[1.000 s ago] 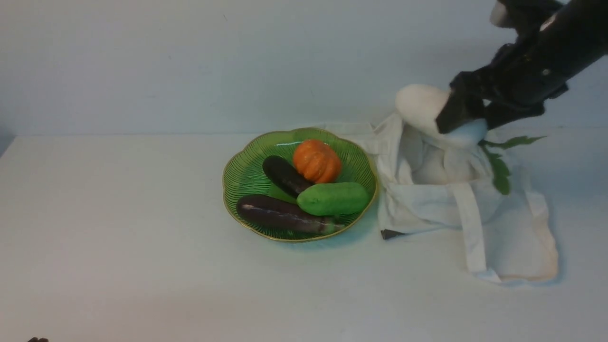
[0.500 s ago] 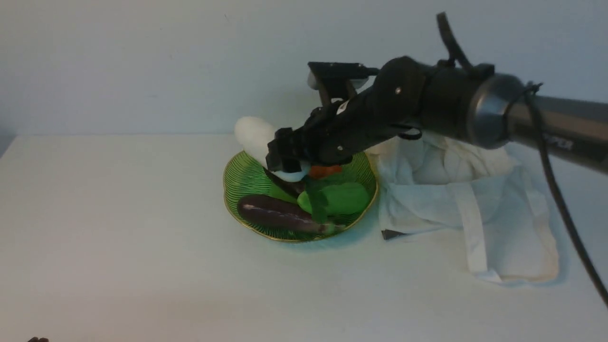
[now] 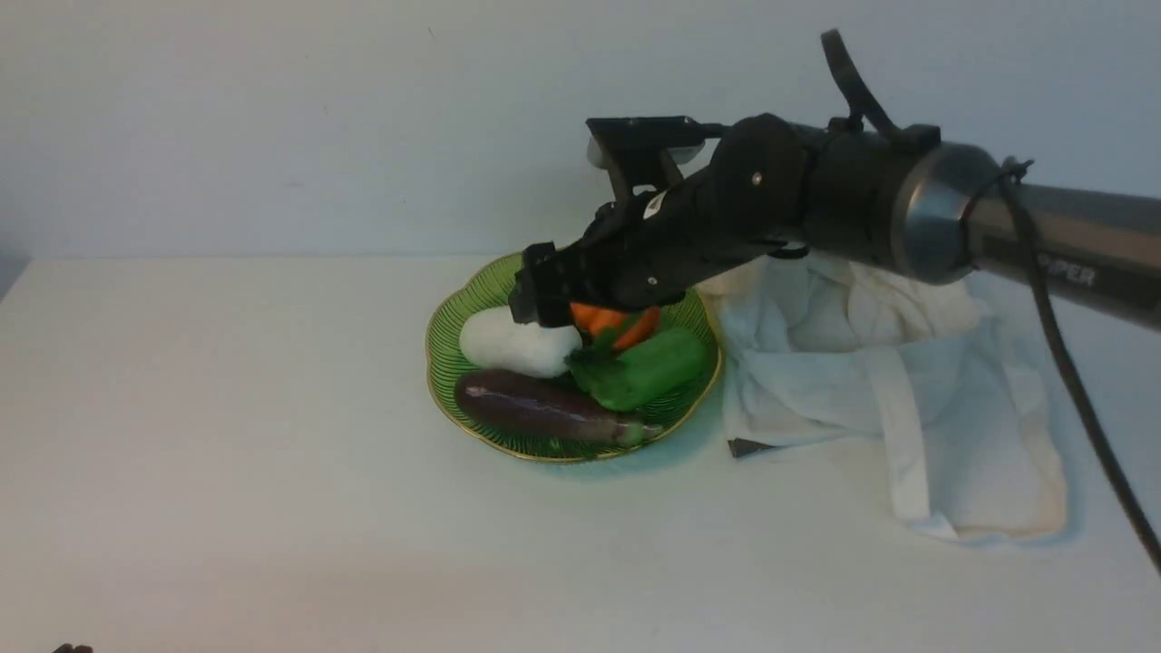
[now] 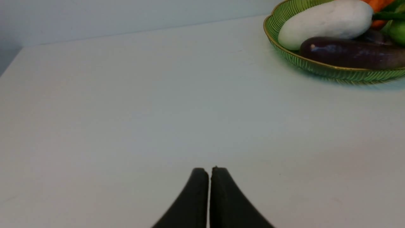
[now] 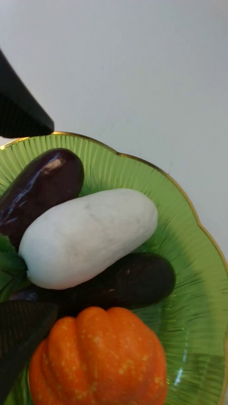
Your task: Take vegetables from cloth bag on white table place on plate.
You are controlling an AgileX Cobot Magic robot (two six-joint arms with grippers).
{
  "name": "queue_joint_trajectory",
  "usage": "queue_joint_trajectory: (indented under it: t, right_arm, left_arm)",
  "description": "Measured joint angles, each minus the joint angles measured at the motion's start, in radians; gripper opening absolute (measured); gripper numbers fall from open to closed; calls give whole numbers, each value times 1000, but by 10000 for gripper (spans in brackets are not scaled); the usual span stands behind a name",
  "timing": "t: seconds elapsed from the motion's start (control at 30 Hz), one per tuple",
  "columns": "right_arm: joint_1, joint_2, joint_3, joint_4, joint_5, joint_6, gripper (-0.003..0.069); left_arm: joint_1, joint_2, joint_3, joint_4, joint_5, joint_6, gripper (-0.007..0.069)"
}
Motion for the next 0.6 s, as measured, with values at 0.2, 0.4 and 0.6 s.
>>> queue_joint_trajectory:
  t: [0.2, 0.4, 0.6]
  right_arm:
    - [-43, -150, 0, -58, 125, -9, 621]
    - [-93, -376, -43, -139, 340, -11, 499]
    - [-134, -654, -79, -347, 552, 2, 235]
  left_arm:
    - [0, 0, 0, 0, 0, 0, -5]
    - [0, 0, 0, 0, 0, 0, -5]
    - [0, 0, 0, 0, 0, 0, -5]
